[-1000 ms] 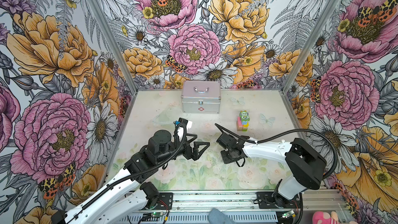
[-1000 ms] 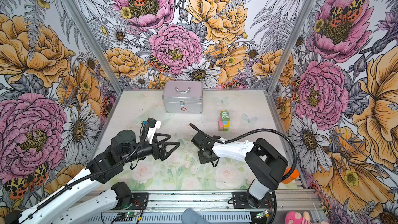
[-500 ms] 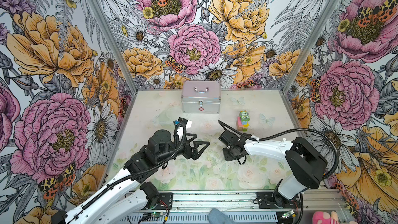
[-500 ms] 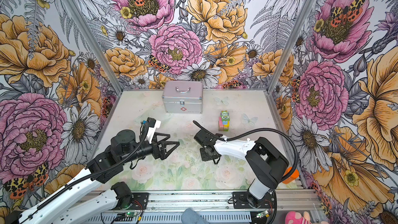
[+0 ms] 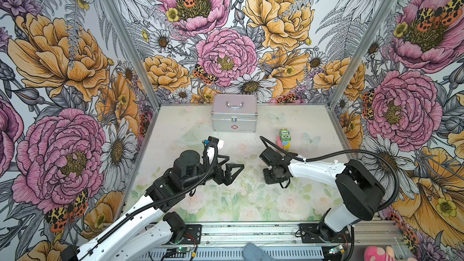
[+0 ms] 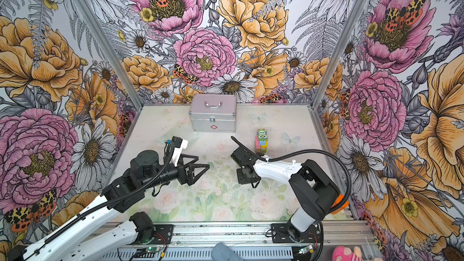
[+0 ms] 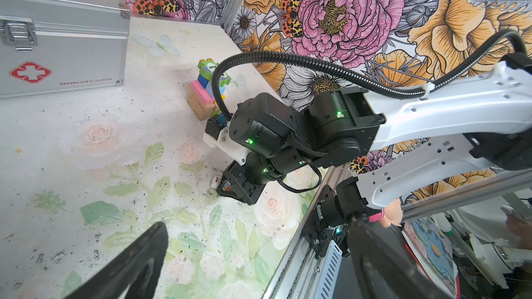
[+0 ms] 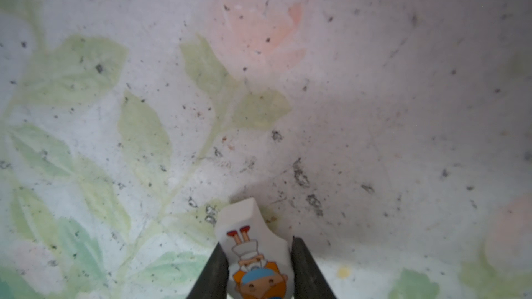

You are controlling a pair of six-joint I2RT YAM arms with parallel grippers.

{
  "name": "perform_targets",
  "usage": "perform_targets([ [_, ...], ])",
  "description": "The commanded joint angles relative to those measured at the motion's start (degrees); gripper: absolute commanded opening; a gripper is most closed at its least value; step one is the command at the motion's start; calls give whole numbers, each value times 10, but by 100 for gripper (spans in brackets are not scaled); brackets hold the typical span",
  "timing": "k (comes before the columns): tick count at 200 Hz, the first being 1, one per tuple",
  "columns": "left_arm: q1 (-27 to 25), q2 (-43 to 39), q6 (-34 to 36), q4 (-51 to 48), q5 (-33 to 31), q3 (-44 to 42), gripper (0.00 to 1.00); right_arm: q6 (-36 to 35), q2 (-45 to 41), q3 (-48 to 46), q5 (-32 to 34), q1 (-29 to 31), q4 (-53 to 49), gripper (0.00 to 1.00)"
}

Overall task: Build the wood block tower
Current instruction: 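Lift the cartoon tile with the right gripper off the table, then carry the cartoon tile with the right gripper over the tower top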

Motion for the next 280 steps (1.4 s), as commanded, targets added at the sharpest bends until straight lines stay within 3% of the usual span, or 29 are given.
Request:
perform_targets([
  [1, 6, -4, 5, 8, 11, -1, 99, -8, -25, 9, -1, -6, -15, 32],
  [97, 9, 24, 16, 8, 4, 16, 99, -38, -85, 80, 36, -43, -106, 32],
  [171, 10, 46, 27, 17, 8, 26, 99, -64, -107, 157, 61, -105, -171, 32],
  [280, 11, 110, 37, 59, 24, 33, 99, -101, -63, 270, 64, -197, -205, 32],
])
